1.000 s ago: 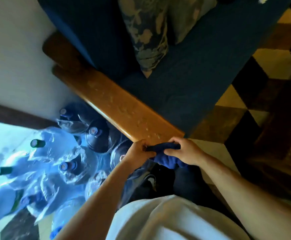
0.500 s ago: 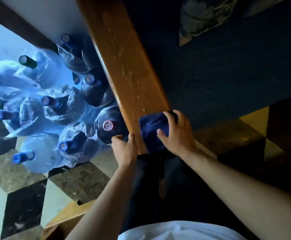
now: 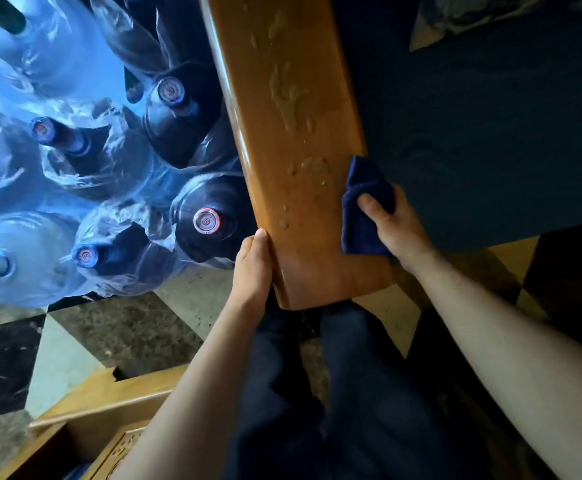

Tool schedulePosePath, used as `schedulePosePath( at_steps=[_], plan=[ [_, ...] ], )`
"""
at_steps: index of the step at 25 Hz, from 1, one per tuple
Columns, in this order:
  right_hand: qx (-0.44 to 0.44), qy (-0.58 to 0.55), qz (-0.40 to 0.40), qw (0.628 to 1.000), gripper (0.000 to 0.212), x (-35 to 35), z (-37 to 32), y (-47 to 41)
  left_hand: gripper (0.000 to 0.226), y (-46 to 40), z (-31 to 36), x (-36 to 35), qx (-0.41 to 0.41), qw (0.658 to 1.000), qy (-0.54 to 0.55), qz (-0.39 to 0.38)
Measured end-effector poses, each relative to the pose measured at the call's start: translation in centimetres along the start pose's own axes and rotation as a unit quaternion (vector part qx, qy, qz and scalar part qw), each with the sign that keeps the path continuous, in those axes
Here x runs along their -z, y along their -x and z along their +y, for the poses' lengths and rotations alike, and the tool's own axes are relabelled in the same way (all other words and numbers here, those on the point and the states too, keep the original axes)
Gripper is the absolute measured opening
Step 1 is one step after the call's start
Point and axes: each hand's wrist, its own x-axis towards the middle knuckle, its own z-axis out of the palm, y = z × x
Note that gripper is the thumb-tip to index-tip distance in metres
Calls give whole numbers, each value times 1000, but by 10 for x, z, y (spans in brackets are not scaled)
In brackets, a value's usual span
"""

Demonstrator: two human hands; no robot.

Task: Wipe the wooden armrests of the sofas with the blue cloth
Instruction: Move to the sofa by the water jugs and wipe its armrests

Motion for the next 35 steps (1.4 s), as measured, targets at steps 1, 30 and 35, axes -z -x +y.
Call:
schedulePosePath(
  at_steps=[1,30,35],
  plan=[
    [-13,-12,0,1000,62,1,5,4,45,-1,1,3,15,1000,16,-17],
    [229,556,120,790,94,-148,3,85,51,-4,62,27,15,997,1,-78],
    [170,494,147,840,109,-97,20,93,38,-9,71,27,24,997,29,-72]
  ],
)
